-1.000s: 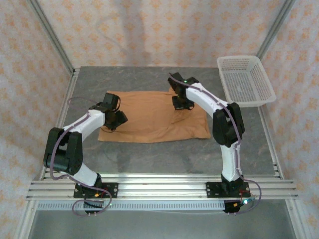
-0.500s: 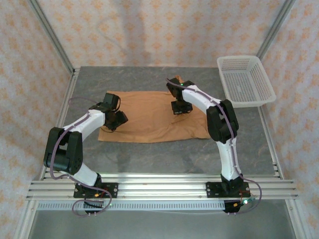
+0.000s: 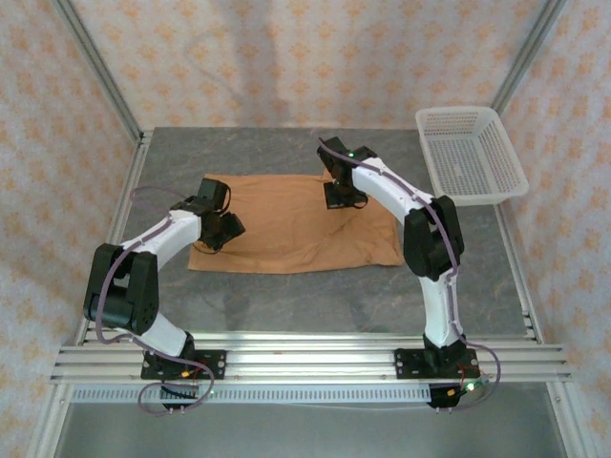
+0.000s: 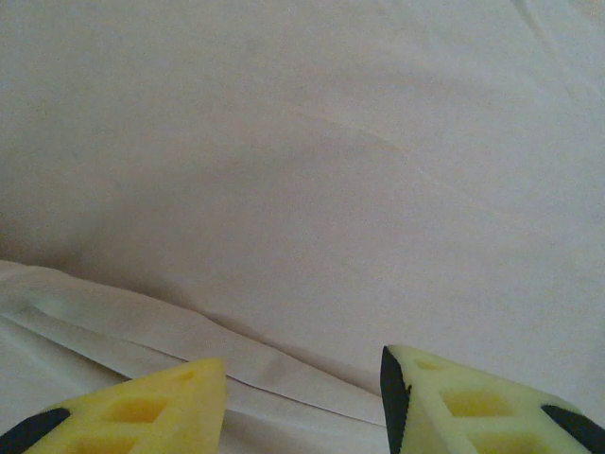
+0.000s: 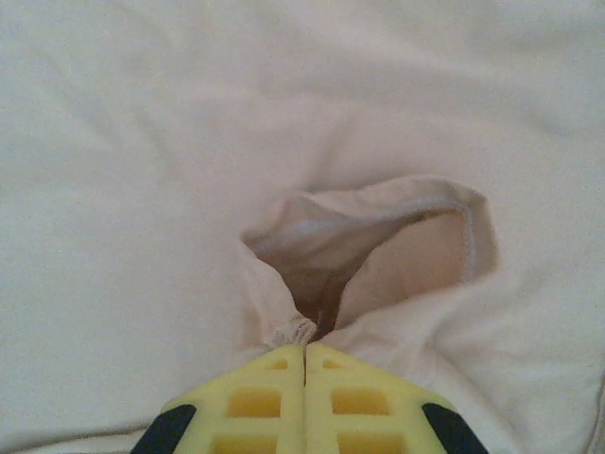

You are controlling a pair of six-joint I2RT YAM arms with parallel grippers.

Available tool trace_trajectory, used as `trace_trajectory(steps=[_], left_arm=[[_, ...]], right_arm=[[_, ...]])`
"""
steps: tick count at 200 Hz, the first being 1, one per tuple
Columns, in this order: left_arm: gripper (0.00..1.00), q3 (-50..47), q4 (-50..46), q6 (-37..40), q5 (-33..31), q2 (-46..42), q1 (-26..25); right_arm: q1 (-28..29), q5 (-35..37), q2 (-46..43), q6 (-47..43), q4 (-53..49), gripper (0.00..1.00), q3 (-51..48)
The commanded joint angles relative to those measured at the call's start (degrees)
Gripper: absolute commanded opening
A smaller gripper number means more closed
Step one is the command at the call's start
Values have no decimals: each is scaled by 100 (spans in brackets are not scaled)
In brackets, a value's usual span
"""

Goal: Fold the inside-out t-shirt

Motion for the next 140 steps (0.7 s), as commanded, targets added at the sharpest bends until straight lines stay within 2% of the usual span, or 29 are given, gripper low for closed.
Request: trace_trajectory(steps=[1,26,35,42,55,65,98,118,140], left_arm=[[48,-27,4,68,-78,-10,-50],[48,-17,-21,72,-95,-38,-49],[48,-18,-38,78,-112,-41,-48],[48,-3,-53,83,-128,-40,-52],[48,63,-111,121,-194,-40,-50],[49,184,-217,180,-280,-22,-42],[58,1205,-638,487,-513,104,229],[60,2119,-763,625,-554,586,549],[60,3127,-792,706,-663,1497,781]], right_arm=[[18,48,230,-44,-190,1,414],[17,-34,648,-50,-259,1,845],[17,-134,762,-51,-203,3,948],[17,-231,858,-51,-142,13,1023],[19,-506,1005,-51,-26,42,1144],[13,-618,1122,-25,6,52,1295],[-247,-35,1273,387,-221,54,2045],[-604,243,1065,890,417,54,1894],[-980,146,1045,1337,1427,54,1651]])
